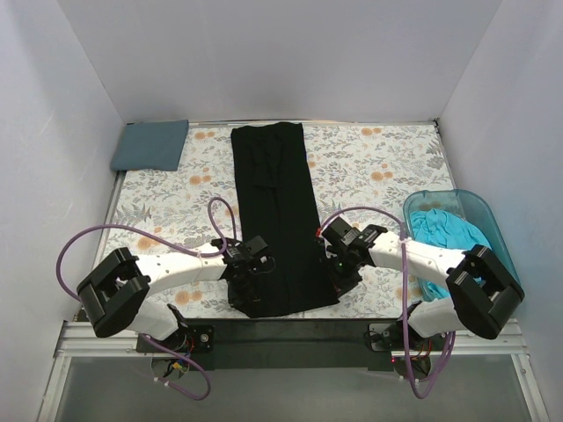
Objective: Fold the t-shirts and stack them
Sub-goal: Fold the tshirt
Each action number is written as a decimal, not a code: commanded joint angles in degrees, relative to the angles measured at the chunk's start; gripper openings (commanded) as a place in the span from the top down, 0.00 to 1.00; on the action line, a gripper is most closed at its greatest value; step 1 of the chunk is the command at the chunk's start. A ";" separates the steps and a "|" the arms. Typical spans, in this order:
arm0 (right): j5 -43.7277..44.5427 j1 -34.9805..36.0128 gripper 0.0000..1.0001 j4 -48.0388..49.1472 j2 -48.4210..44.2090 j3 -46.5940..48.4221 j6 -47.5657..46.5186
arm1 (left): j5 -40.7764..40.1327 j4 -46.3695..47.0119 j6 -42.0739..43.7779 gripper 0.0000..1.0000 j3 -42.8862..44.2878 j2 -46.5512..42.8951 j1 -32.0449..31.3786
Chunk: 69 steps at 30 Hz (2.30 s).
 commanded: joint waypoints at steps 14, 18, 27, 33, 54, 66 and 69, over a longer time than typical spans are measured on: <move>9.59 -6.95 0.99 -5.29 14.15 31.19 -12.86 | -14.39 2.08 16.02 1.00 16.73 2.17 22.45; 13.09 -8.00 0.99 -2.83 18.55 37.61 -14.80 | -17.99 6.73 19.98 1.00 22.19 6.30 25.27; 14.08 -10.55 0.99 6.14 26.02 42.81 -17.35 | -21.86 17.20 25.52 1.00 27.46 16.14 29.49; 14.26 -11.96 0.99 8.24 28.49 42.99 -17.53 | -22.75 20.01 27.02 1.00 29.32 19.67 30.20; 13.20 -13.37 0.99 13.44 30.24 40.70 -17.62 | -26.17 24.58 23.33 1.00 23.08 19.49 31.17; 14.87 -13.54 0.99 14.40 30.07 40.79 -17.35 | -26.87 25.11 24.56 1.00 25.36 18.79 31.34; 15.22 -13.63 0.99 14.84 29.45 40.70 -17.35 | -27.31 25.38 24.47 1.00 25.36 18.09 31.34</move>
